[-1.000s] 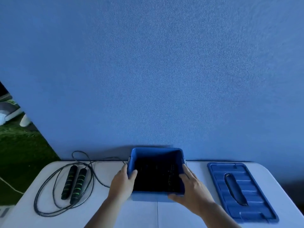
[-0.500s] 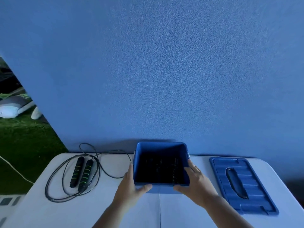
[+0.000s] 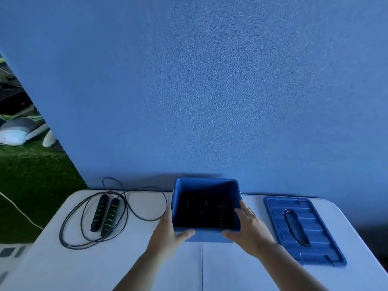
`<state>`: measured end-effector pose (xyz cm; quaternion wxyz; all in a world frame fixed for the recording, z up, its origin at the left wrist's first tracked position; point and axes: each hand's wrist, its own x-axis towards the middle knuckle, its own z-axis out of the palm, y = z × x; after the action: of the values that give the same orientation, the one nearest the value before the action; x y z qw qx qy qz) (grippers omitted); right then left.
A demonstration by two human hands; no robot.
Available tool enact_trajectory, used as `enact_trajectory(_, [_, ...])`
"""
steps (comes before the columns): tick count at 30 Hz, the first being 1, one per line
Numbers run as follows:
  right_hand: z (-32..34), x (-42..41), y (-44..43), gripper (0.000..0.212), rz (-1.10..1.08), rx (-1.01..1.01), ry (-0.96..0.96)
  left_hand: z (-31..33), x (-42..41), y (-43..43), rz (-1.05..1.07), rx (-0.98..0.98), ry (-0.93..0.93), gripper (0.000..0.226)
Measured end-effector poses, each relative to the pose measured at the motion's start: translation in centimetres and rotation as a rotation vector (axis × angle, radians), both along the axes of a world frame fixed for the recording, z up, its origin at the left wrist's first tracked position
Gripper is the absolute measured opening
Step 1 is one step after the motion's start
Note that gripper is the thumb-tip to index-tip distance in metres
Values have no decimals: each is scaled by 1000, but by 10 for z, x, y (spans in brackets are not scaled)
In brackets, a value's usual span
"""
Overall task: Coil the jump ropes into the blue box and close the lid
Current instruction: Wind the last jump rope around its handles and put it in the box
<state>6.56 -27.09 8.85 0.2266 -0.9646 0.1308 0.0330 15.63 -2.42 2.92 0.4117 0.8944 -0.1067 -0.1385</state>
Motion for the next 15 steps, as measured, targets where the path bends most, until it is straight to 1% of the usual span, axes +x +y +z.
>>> enact_trajectory(5, [-8,0,1,70,-28,-11,-43,0,-5,-1,21,36,-21,116])
enact_trajectory(9, [-15,1,11,75,-7,-30,-102,3,-5,15,33,11,-18,107])
enact_trajectory(12, [-19,9,26,65,47,-30,-188,9,0,39,67,31,-43,93])
enact_trajectory(15, [-17,23,52,59,95,-23,-219,13,8,67,120,70,-91,78])
